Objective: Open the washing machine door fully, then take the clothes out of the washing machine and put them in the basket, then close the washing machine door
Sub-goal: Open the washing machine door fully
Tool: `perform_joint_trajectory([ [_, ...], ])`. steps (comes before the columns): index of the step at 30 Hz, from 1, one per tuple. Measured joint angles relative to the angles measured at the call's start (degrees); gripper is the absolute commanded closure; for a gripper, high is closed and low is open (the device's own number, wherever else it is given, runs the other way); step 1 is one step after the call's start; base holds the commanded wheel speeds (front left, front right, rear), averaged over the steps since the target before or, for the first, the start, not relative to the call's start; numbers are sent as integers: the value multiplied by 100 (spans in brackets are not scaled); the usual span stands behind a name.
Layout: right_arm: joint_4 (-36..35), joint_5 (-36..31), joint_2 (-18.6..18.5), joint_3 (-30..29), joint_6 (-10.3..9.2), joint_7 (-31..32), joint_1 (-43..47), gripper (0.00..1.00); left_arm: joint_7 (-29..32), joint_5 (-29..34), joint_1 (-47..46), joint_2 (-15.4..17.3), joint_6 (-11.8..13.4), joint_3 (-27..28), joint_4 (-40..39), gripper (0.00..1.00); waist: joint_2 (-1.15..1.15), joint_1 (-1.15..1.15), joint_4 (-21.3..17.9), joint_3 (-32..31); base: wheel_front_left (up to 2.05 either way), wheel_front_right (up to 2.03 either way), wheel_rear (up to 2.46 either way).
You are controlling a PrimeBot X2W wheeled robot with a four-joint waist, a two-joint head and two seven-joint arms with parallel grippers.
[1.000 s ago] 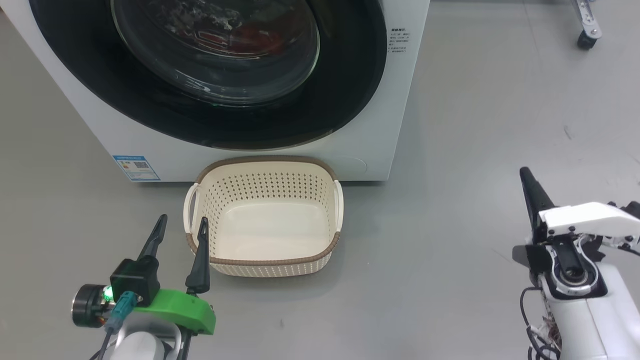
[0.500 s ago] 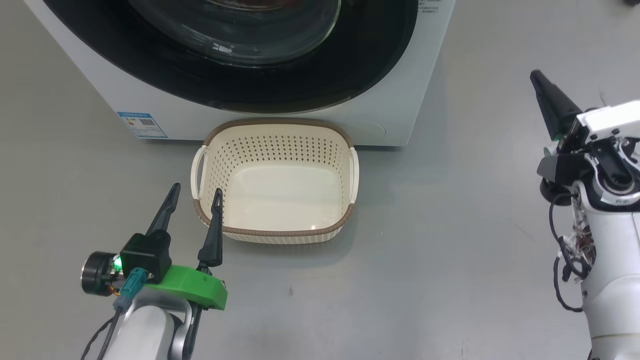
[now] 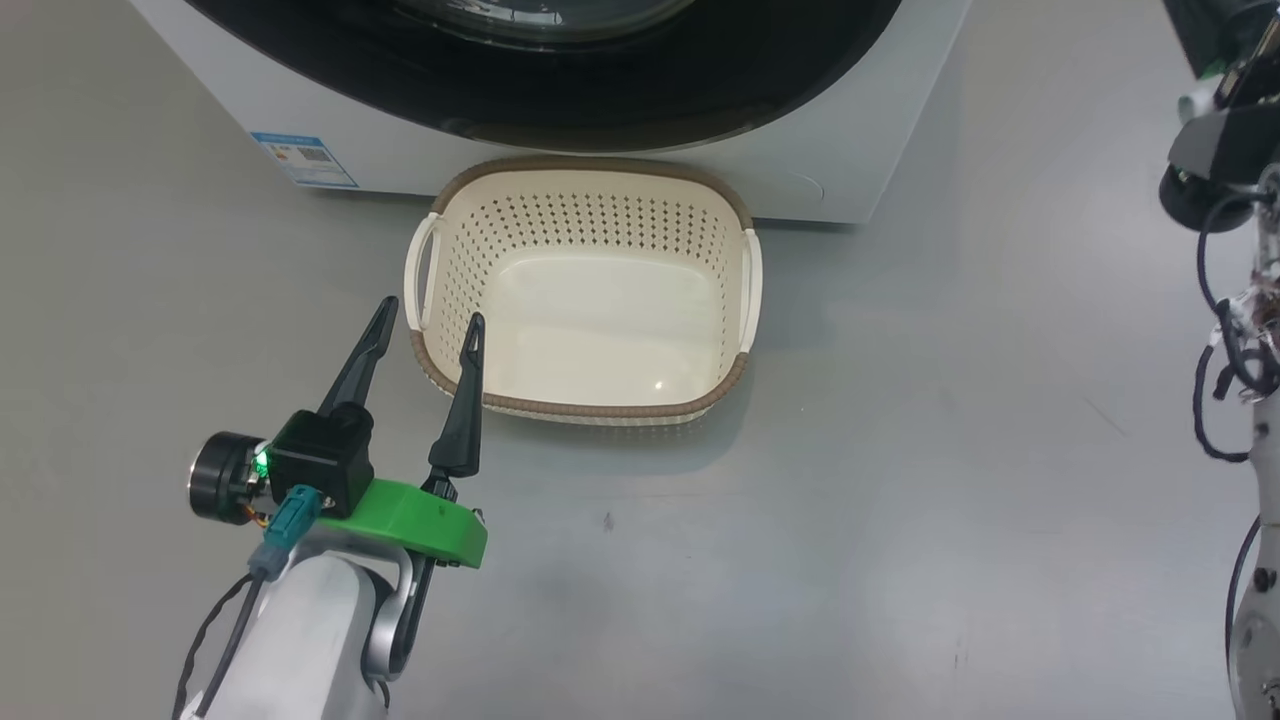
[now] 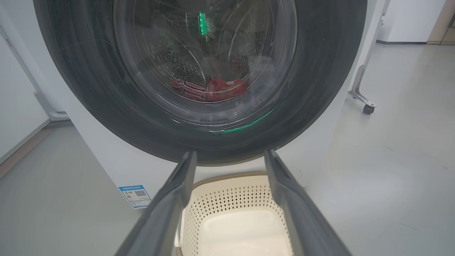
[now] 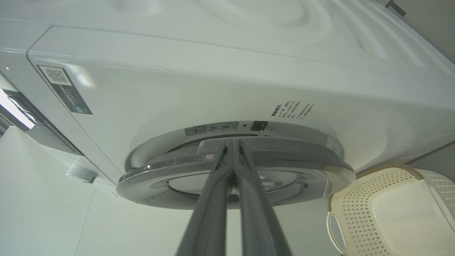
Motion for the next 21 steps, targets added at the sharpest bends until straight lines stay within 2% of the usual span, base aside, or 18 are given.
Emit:
perform_joint_trajectory([
  [6,82,-22,-233,73,-144,201,-493,100,0,3,-149,-75,-7,-36,-43,0,0,0,174,251,0,0,0],
  [21,525,-244,-535,352,-267,558,-1276,100,-1,3,-364,-172,-109,-145,-32,0,0,0,727,692,0,0,0],
])
